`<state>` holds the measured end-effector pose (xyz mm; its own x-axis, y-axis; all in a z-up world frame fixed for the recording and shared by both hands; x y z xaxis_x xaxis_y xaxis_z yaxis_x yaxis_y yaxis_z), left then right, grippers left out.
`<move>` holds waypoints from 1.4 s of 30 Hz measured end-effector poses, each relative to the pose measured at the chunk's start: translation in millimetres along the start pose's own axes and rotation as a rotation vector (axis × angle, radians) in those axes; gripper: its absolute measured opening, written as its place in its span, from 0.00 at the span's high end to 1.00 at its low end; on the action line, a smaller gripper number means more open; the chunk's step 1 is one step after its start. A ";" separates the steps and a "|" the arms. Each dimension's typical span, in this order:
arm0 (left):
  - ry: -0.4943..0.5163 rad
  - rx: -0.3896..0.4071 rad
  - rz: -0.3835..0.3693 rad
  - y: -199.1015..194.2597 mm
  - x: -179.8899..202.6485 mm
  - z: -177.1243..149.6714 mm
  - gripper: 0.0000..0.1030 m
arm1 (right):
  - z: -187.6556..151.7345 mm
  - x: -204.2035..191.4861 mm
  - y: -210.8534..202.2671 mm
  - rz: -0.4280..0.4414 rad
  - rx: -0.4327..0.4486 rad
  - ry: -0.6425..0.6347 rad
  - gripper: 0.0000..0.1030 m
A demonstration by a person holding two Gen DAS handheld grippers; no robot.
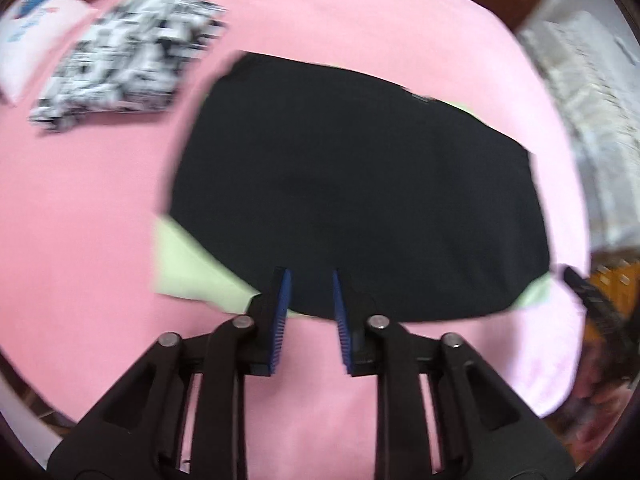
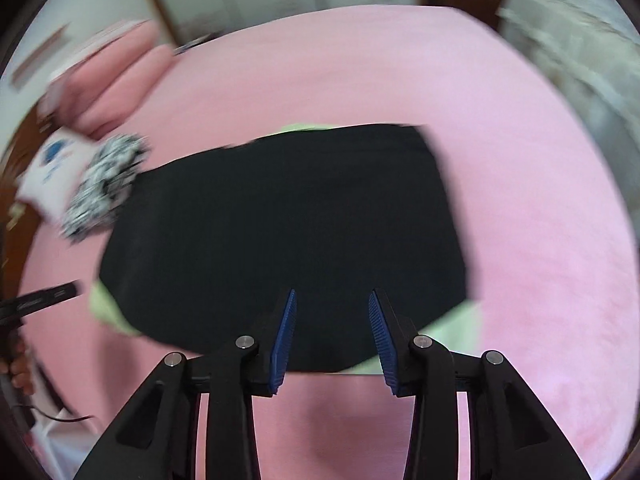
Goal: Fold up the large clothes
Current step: 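Press the folded jacket flat with both closed tools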
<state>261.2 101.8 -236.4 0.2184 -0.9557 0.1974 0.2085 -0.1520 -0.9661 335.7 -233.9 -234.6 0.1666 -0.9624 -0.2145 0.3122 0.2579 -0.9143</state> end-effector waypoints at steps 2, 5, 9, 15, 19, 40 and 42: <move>0.019 -0.045 -0.033 17.6 30.6 0.4 1.00 | -4.8 -19.9 16.9 0.064 -0.036 -0.006 0.89; -0.011 -0.124 -0.110 54.9 62.1 -5.4 1.00 | -8.1 -51.4 51.4 0.175 -0.111 -0.011 0.99; -0.051 -0.178 -0.138 91.8 75.8 -6.2 1.00 | -17.6 -69.1 83.1 0.198 -0.142 0.002 0.99; -0.138 -0.214 -0.051 120.8 48.0 -0.3 1.00 | -16.3 -47.0 121.8 0.154 -0.196 -0.001 0.99; -0.193 -0.180 0.053 110.7 16.5 3.6 1.00 | -11.7 7.4 119.1 0.003 -0.184 0.011 0.99; 0.006 -0.060 -0.060 37.5 27.1 -2.3 1.00 | -10.6 -0.5 35.6 0.057 0.099 0.153 1.00; 0.064 -0.066 -0.094 46.7 52.2 -5.9 1.00 | -4.6 -33.5 57.0 0.128 0.083 0.149 1.00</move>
<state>276.7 43.4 -272.2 0.1395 -0.9502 0.2786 0.1619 -0.2556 -0.9531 343.6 -187.3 -281.2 0.0716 -0.9216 -0.3815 0.3747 0.3794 -0.8460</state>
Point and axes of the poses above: each gripper's, at about its wrist camera, not at the fingertips, and y roughly the way its jaws point, x to its right, z to its top, the point moved 4 cm from there along y, roughly the way its jaws point, and after that the axes turned 5 degrees about -x, right-handed, at the moved point
